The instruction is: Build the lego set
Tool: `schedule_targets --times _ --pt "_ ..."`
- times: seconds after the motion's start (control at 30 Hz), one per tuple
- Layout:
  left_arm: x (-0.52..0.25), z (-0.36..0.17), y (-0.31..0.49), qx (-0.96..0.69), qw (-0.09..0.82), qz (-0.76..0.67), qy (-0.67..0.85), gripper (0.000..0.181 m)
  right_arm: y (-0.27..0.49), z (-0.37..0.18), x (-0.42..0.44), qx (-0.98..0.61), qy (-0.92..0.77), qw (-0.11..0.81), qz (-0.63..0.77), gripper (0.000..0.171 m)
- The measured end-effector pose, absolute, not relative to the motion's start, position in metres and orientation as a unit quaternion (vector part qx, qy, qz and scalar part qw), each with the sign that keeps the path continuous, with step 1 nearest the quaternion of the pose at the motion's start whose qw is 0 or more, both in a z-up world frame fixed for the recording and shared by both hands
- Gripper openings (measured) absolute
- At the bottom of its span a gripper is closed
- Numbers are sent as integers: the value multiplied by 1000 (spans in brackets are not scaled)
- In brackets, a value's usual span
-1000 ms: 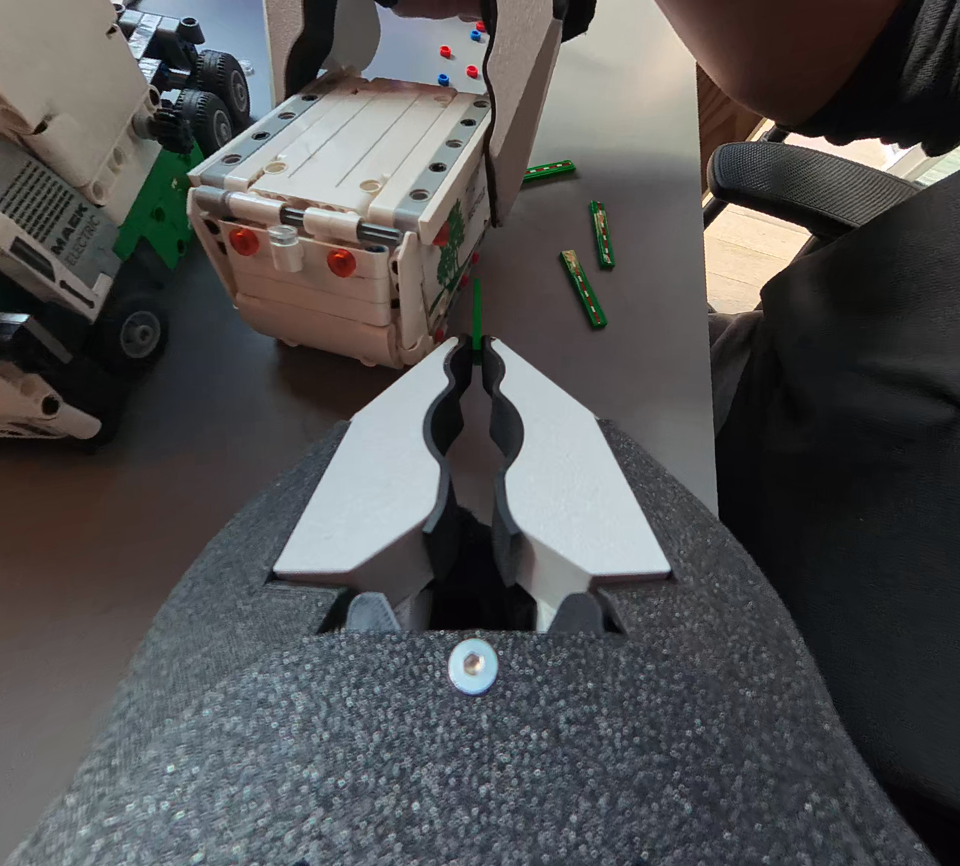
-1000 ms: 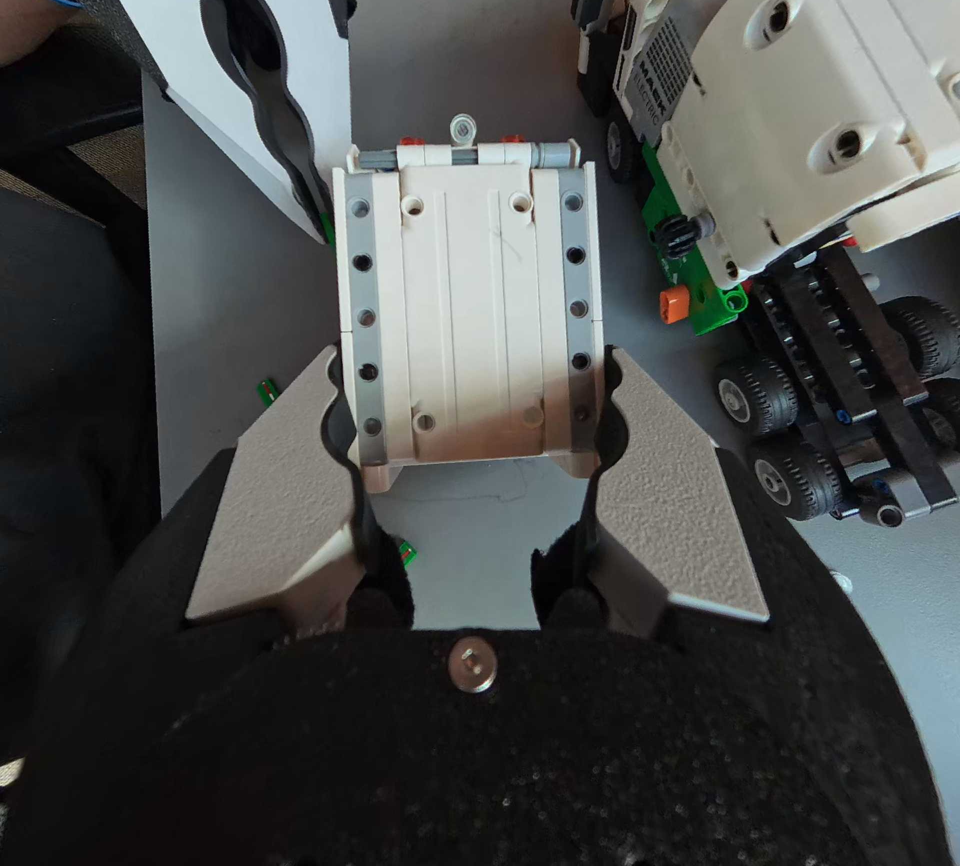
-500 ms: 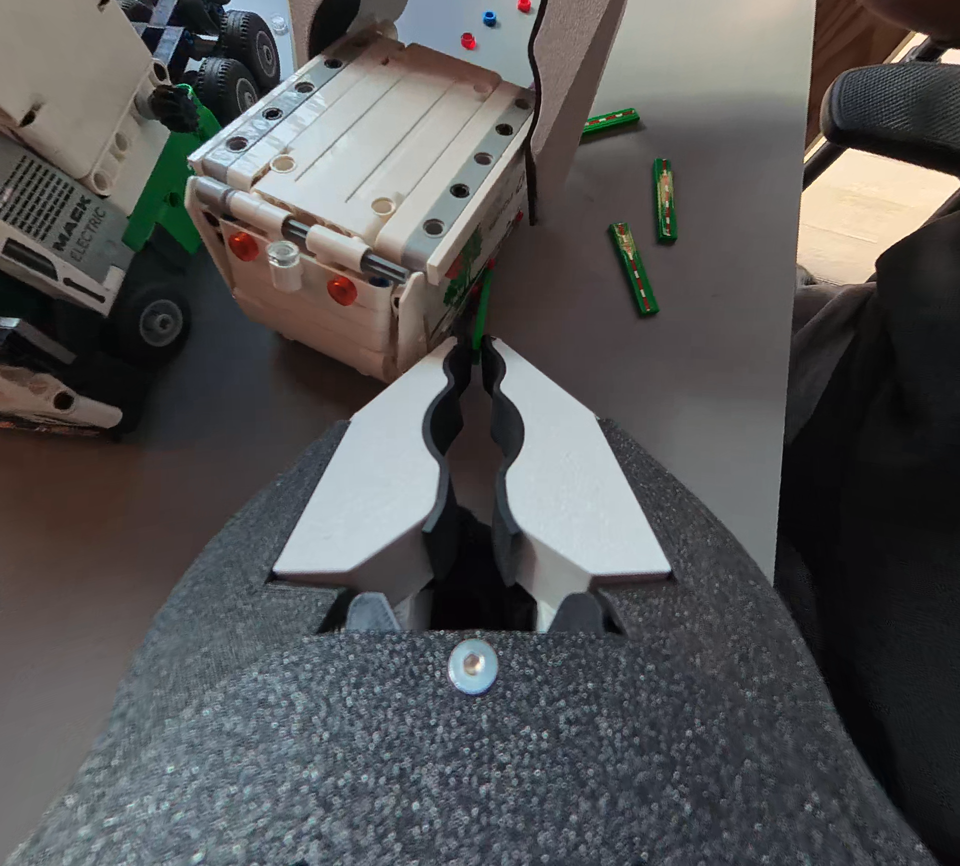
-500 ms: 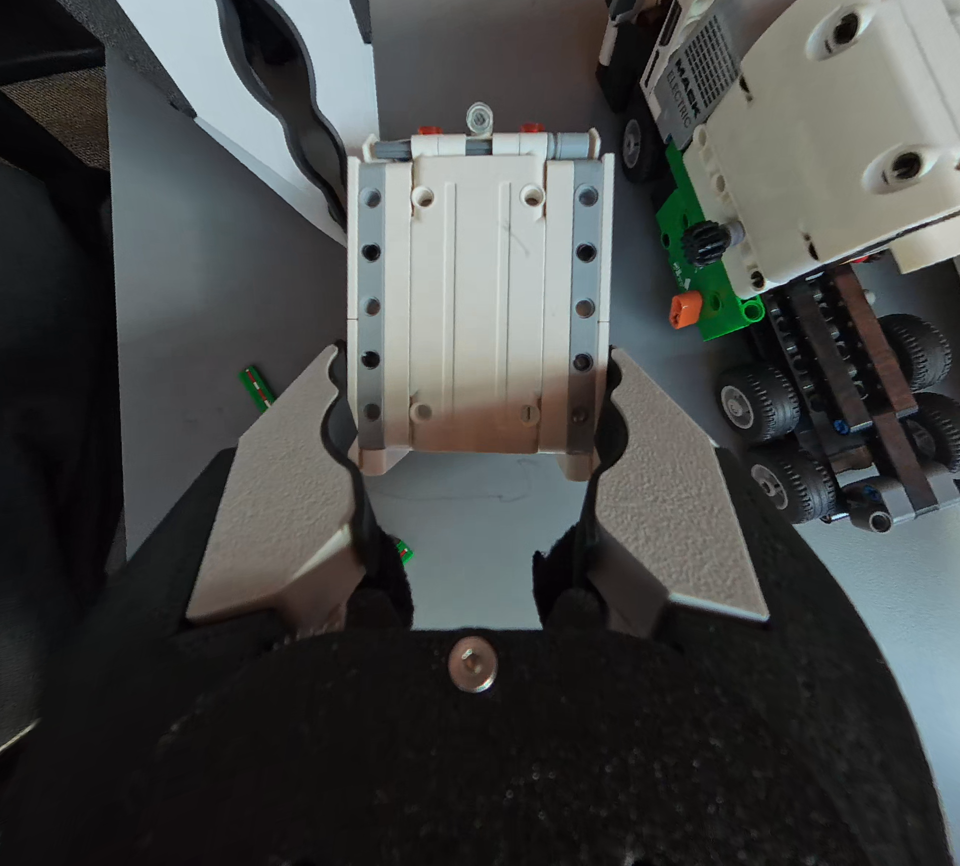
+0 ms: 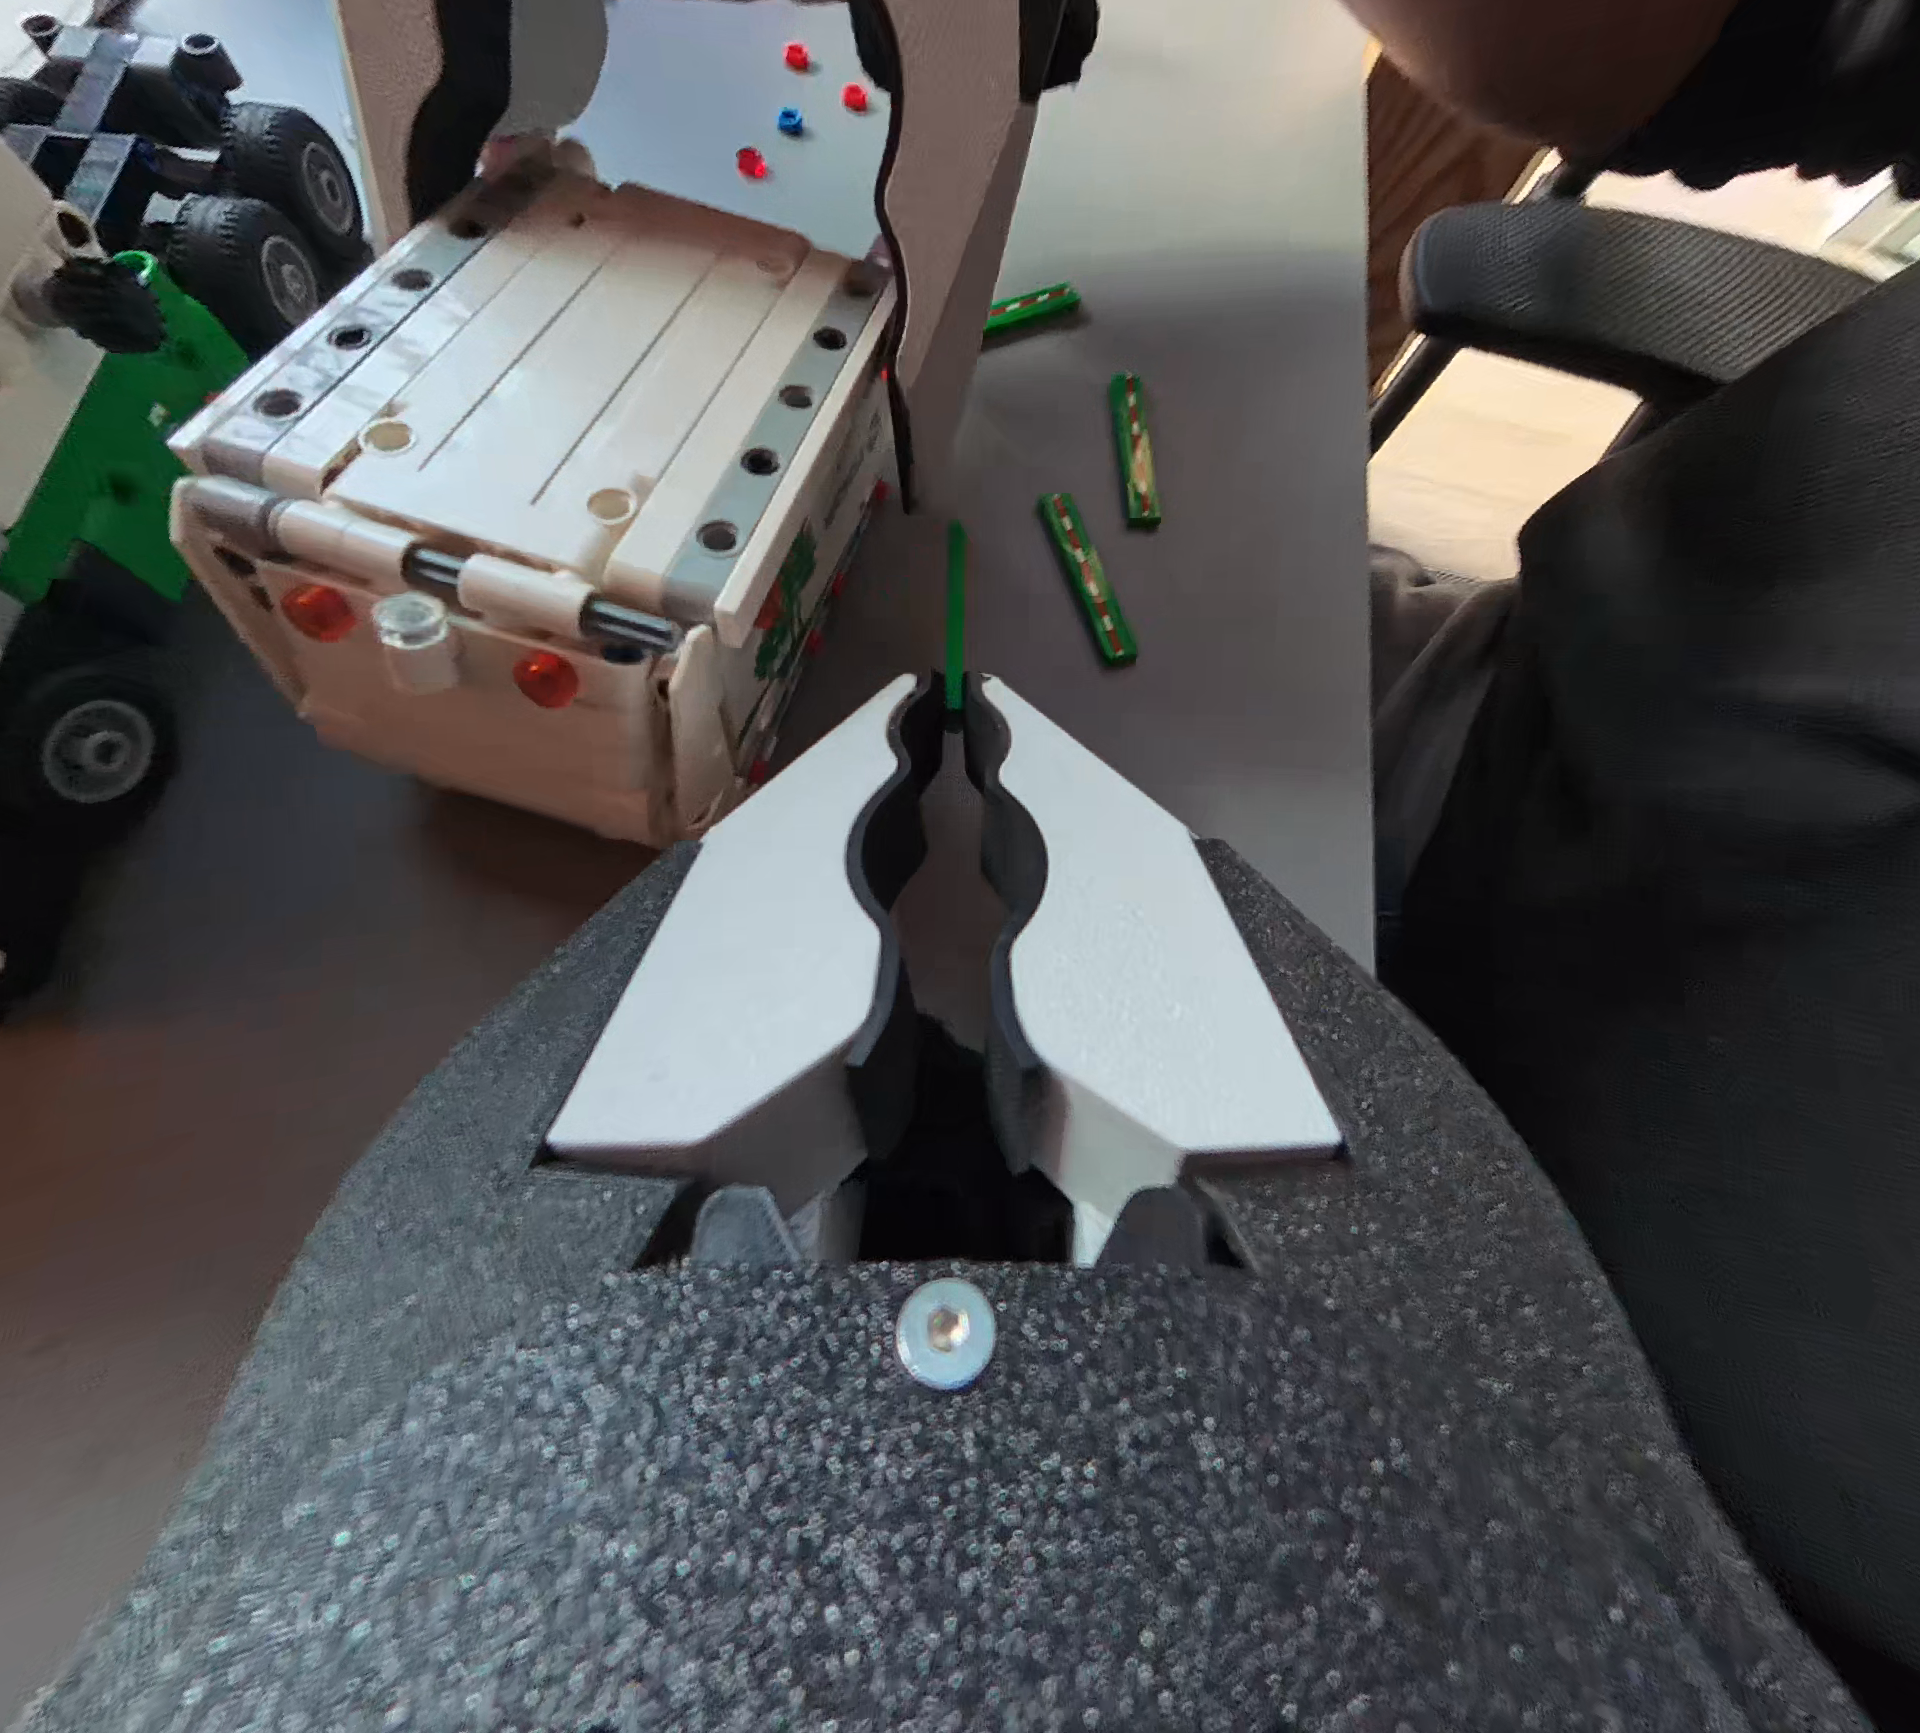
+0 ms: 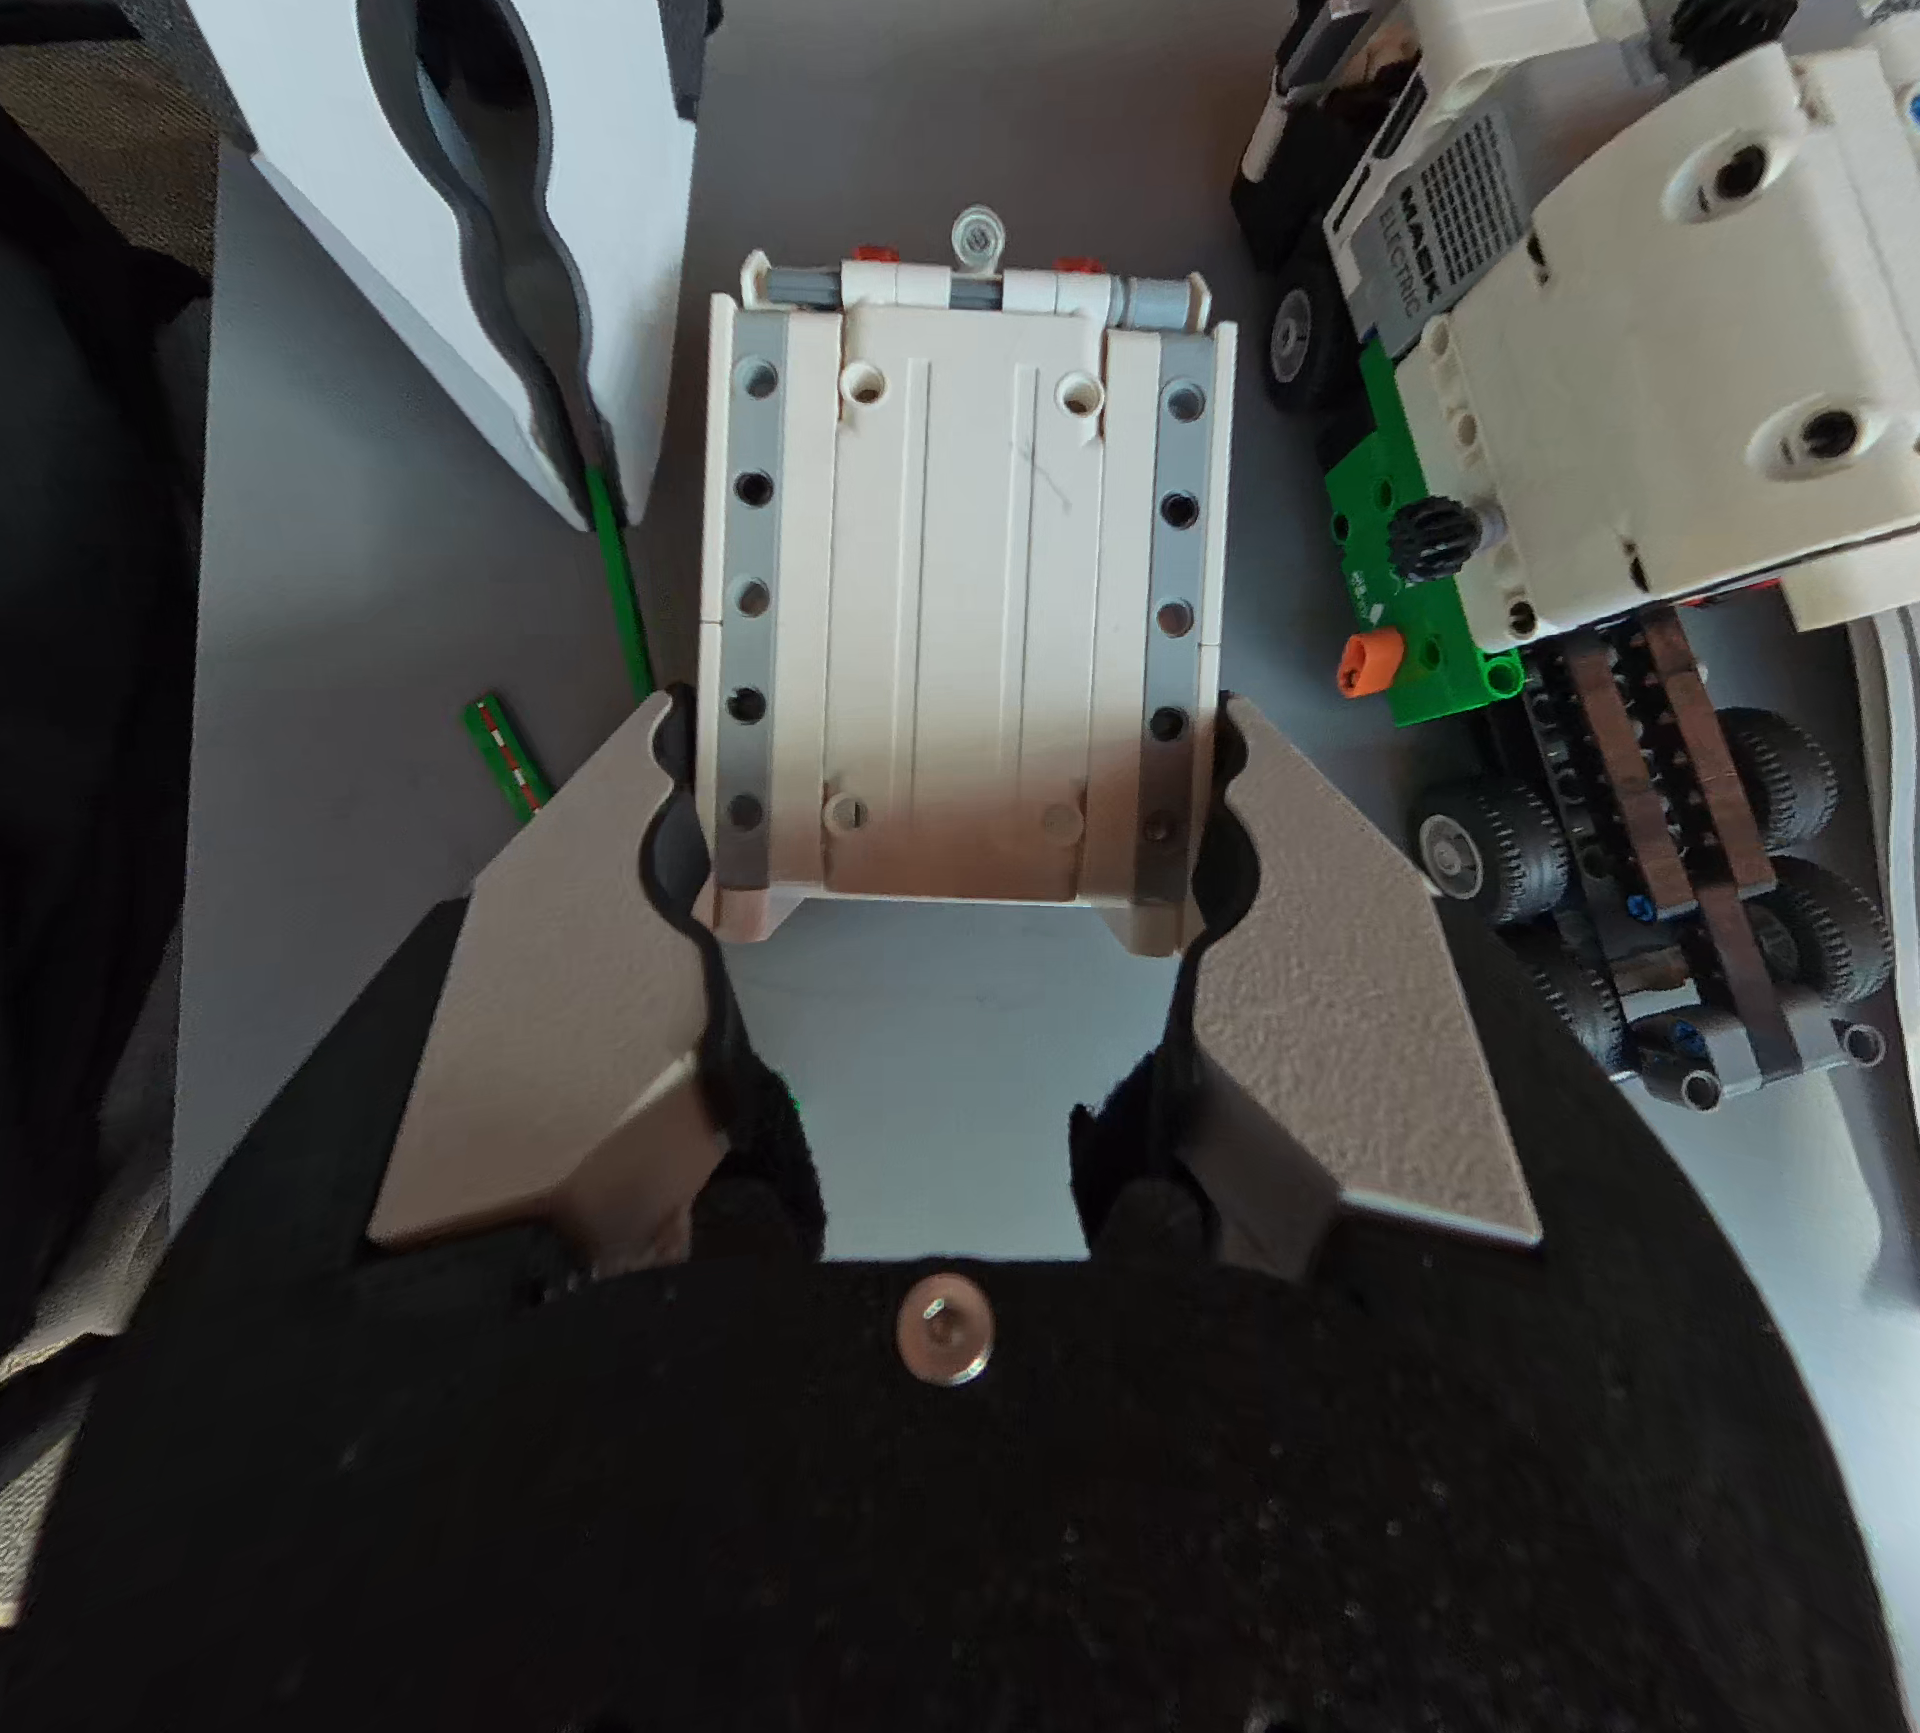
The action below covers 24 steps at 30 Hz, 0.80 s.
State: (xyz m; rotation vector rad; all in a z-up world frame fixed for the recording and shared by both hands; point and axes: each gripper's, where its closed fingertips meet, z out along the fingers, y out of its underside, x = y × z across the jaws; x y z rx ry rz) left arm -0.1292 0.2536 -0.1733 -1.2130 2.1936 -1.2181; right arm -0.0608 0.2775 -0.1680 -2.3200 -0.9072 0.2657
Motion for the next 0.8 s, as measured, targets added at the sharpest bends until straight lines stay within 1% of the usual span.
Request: schedule_targets --times 0.03,0.07,0.13,0.17,0.23,0.3,0.33,0.37,0.5,0.6,0.7,0.73,0.77,0.8 --pt "-129 -168 249 -426 167 -449 768 2 276 -164 -63 -877 -344 319 107 101" --pt "-128 -163 246 -423 163 -463 762 2 273 -158 -64 -875 -340 328 108 104" --pt "-128 -155 244 -416 166 -477 756 2 266 -137 -56 -870 -319 366 83 101" --pt "-128 -152 243 -412 174 -482 754 2 259 -125 -56 -864 -306 393 75 95" --pt "-129 -144 242 -401 188 -491 750 2 239 -106 -66 -844 -280 447 94 68" --pt "-132 -134 237 -385 191 -511 745 2 214 -108 -95 -828 -273 466 151 56" --pt "-133 -130 234 -377 188 -523 741 2 206 -115 -105 -826 -268 468 163 54" --pt "-134 -126 230 -369 181 -537 737 2 202 -122 -112 -824 -262 474 166 51" --pt "-136 -120 218 -351 161 -564 730 2 195 -121 -121 -796 -231 528 187 27" --pt "-136 -118 212 -343 165 -567 731 2 191 -118 -119 -789 -213 531 223 25" --pt "-137 -118 207 -337 164 -569 732 2 190 -113 -118 -773 -202 546 252 14" --pt "-137 -117 206 -336 166 -570 731 2 190 -115 -117 -775 -202 542 255 12" --pt "-137 -118 204 -336 164 -571 731 2 190 -117 -117 -775 -205 540 255 4" --pt "-136 -119 204 -338 164 -567 733 2 189 -118 -117 -776 -209 538 256 2"
